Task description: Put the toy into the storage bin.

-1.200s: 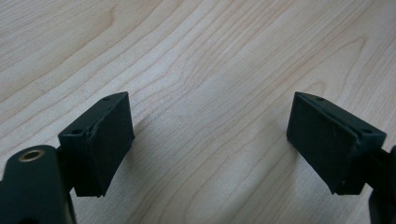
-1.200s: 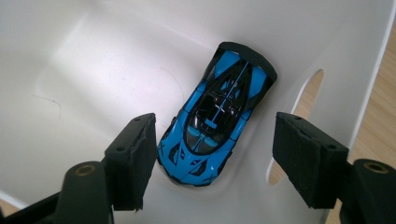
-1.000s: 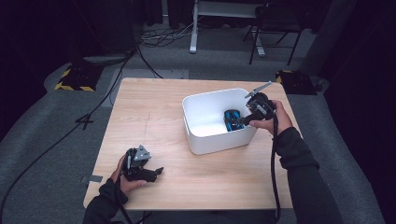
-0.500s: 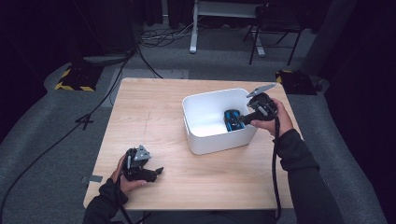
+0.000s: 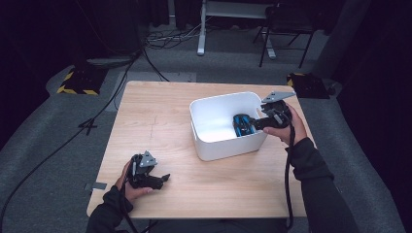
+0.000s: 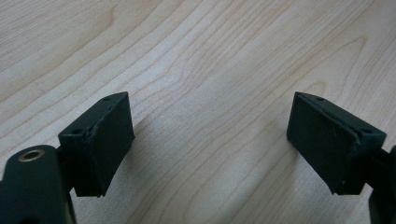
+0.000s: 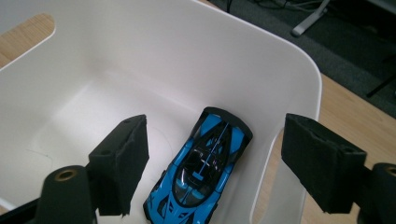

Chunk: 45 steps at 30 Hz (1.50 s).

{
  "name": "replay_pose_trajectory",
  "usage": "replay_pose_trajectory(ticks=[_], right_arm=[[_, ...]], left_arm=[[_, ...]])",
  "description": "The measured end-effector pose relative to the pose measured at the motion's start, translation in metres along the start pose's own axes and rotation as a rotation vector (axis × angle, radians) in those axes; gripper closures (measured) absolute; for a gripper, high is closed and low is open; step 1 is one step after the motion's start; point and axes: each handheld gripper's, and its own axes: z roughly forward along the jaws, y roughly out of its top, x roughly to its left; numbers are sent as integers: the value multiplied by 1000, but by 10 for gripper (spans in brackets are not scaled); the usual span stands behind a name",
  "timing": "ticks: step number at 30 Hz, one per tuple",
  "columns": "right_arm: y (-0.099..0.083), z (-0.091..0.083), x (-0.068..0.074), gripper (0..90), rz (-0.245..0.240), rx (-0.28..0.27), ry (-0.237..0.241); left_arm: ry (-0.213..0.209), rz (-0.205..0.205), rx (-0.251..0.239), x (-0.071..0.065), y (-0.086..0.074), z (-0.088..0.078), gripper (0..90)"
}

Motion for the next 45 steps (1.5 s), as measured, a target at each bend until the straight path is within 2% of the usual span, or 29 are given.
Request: replay_pose_trajectory(ticks=[2, 9, 12, 45], right_arm=[[-2, -3, 1, 230, -13, -27, 1], [-7, -8, 2, 214, -18, -43, -8], [-9, -11, 4, 213, -30, -66, -11], [-34, -36, 8, 210, -57, -114, 13]], left_arm=[[0, 0, 0, 0, 0, 0, 150], [0, 0, 0, 0, 0, 0, 150], [0, 0, 0, 0, 0, 0, 150], [0, 0, 0, 0, 0, 0, 150]])
